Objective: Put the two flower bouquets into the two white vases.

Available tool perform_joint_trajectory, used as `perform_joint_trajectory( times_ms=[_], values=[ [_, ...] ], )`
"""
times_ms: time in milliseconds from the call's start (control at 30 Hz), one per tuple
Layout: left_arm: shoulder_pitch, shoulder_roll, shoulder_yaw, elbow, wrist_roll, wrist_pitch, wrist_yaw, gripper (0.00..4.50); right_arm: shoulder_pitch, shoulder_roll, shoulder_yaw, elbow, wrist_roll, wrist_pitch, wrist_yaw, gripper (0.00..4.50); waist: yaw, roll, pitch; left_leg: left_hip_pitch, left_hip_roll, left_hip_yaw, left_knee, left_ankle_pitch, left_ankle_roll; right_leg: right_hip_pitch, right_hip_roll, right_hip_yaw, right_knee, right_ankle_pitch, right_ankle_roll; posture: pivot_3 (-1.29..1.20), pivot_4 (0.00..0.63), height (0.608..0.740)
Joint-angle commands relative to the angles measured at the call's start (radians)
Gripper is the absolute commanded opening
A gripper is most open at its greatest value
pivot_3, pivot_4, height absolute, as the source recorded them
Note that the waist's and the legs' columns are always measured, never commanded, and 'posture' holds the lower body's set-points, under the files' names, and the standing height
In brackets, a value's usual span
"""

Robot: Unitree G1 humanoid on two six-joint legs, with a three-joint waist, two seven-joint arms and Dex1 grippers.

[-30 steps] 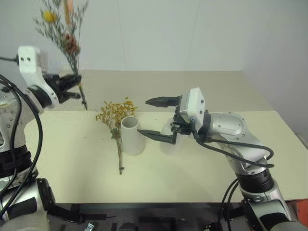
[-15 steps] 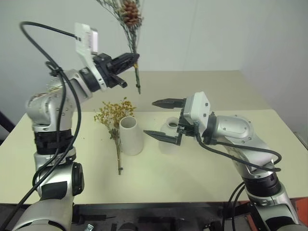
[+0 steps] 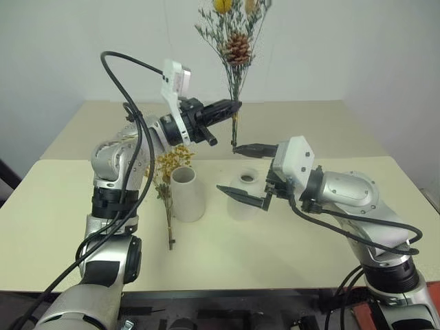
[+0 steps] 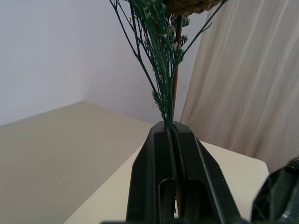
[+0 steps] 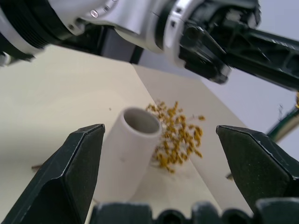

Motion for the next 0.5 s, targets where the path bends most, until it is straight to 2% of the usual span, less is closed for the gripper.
perform_joint_trajectory(
  times_ms=[33,500],
  values=[
    [0.010,-0.010,-0.007,-0.062,0.004,-0.038,-0.010,0.03,0.005,-0.021,-0.048,-0.036,0.001,0.005,-0.013,4.50,-0.001,0.000,0.000,0.000,0.000,0.000,0.000,0.000,0.000,0.000,0.000,0.000,0.000,0.000,0.000,0.00,0.150,0.740],
    [0.105,-0.051,-0.068,-0.146,0.022,-0.083,-0.025,0.03,0.066,-0.067,-0.075,-0.014,-0.019,0.031,-0.045,4.50,0.001,0.000,0.000,0.000,0.000,0.000,0.000,0.000,0.000,0.001,0.000,0.000,0.000,0.000,0.000,0.00,0.150,0.740]
  ],
)
